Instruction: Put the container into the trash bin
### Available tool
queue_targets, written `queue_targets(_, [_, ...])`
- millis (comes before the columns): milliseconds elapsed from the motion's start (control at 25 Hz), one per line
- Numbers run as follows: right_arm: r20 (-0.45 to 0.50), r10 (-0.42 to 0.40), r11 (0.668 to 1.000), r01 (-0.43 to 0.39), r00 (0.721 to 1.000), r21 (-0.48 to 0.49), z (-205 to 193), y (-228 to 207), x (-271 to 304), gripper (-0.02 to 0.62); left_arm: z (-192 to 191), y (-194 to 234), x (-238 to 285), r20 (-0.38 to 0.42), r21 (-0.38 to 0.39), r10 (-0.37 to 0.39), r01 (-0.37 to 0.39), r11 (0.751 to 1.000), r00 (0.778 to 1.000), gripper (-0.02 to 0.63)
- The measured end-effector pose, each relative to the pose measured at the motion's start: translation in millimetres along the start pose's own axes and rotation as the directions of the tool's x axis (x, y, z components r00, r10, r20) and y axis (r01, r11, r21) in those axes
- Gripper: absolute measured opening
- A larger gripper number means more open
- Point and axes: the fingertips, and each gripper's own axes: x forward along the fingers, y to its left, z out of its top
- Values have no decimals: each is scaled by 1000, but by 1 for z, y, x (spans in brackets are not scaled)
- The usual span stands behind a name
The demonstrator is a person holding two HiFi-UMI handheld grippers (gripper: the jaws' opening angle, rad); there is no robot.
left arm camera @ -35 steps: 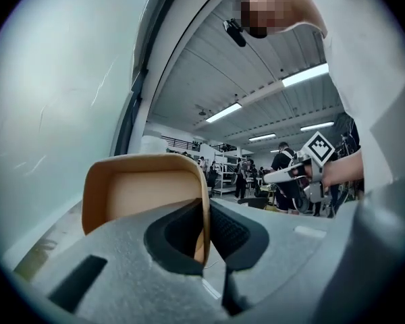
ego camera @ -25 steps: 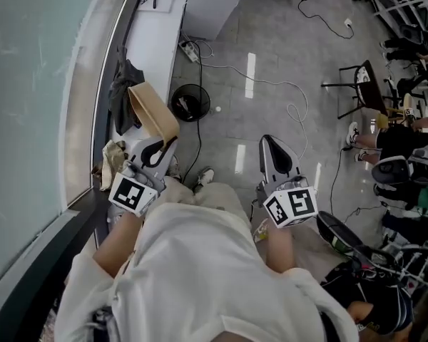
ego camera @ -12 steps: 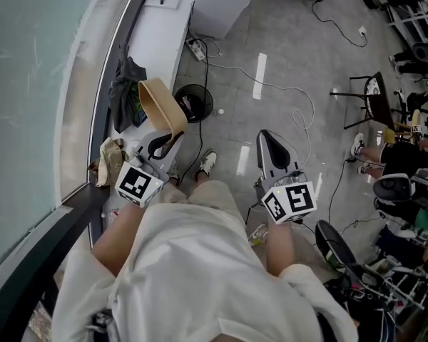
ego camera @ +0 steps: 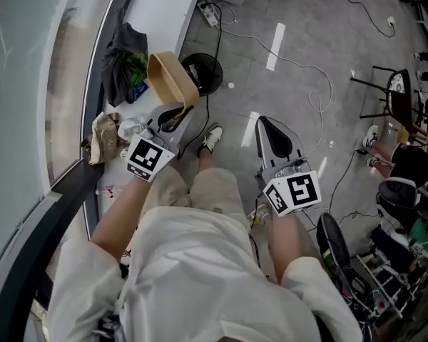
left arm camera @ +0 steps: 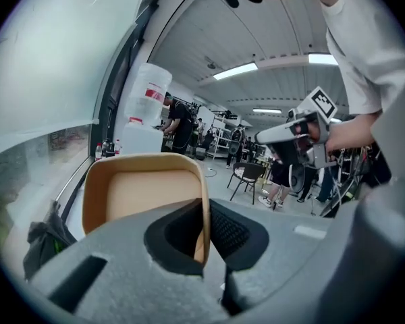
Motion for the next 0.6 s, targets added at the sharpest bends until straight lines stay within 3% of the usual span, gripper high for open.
queue_targets(200, [-48, 22, 1000, -21, 999, 20, -45, -7, 33, 2, -59, 16, 40, -68, -37, -14, 11, 999, 998, 20])
queue_targets(440, [-94, 26, 999, -22, 995, 40, -97, -19, 73, 2, -112, 26, 84, -60, -196, -2, -10, 980, 998, 20])
queue_targets(600, [-110, 32, 998, -26, 993, 54, -132, -26, 96, 2, -155, 31, 106, -87, -236, -20, -1, 972, 996, 20])
